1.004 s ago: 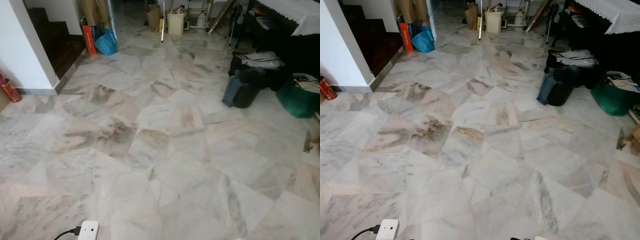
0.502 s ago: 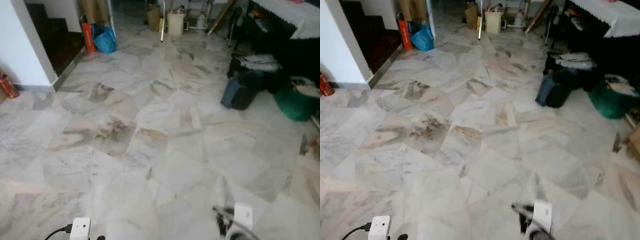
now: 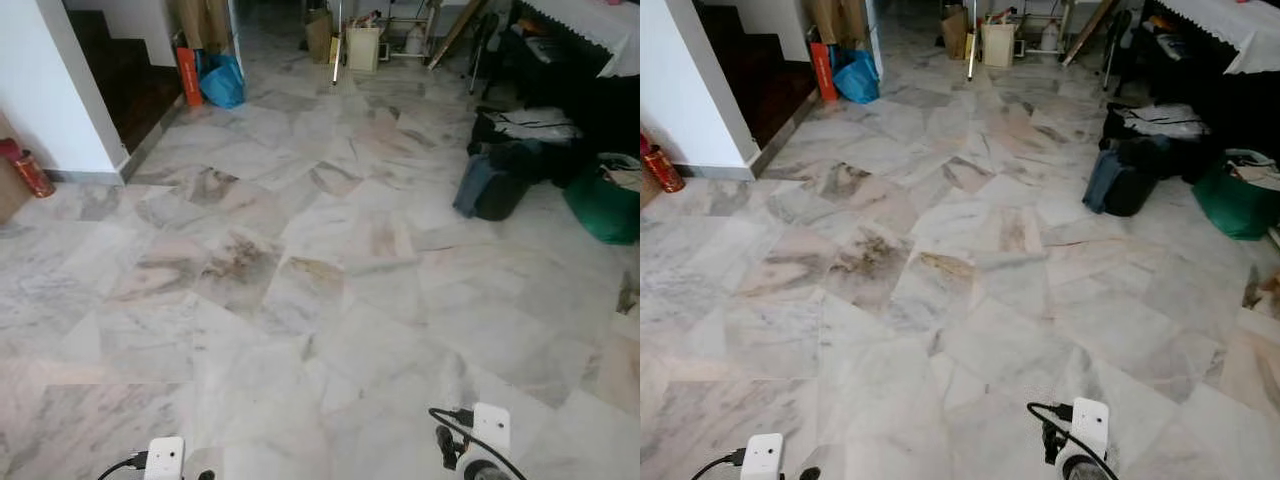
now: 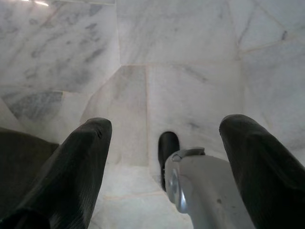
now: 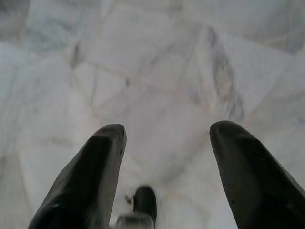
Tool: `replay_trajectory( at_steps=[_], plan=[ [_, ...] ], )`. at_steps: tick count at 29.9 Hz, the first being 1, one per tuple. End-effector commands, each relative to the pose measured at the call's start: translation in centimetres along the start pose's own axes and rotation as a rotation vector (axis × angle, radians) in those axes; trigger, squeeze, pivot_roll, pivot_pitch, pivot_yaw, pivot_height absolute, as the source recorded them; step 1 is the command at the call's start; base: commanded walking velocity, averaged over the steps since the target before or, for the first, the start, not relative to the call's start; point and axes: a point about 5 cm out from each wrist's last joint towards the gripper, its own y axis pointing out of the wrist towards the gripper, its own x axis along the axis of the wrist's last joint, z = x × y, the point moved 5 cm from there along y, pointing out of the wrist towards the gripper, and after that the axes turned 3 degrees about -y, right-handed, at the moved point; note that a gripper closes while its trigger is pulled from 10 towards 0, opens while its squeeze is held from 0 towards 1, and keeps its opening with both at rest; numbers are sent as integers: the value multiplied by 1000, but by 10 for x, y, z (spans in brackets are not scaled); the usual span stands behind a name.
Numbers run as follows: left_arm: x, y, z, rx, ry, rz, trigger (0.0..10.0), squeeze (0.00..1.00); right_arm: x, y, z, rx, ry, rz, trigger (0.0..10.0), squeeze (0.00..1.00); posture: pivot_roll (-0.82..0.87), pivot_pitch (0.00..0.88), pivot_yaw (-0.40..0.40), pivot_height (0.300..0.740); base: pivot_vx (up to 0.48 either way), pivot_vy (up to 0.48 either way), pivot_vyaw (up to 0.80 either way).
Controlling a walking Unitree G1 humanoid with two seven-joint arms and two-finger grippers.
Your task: Move the pillow to the sofa from floor
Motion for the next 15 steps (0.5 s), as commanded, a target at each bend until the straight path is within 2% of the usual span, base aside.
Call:
replay_trajectory(
  at_steps=[1,6,9,12,15],
  plan=[
    [-4,-1,1,-6,12,14,10000,0,-19,-5,-2,4,7,54,10000,0,21,0,-10,740,0,0,0],
    [-3,0,1,-12,17,23,10000,0,-46,-14,-3,19,10,120,10000,0,1,0,3,740,0,0,0],
    [-3,0,0,-20,24,28,10000,0,-53,-17,-5,8,22,131,10000,0,-7,0,6,740,0,0,0],
    [-4,0,-1,-27,26,32,10000,0,-56,-18,-8,2,29,134,10000,0,-4,0,7,740,0,0,0],
    [-4,0,-1,-33,26,34,10000,0,-49,-15,-5,-2,62,114,10000,0,3,0,4,740,0,0,0]
  ],
)
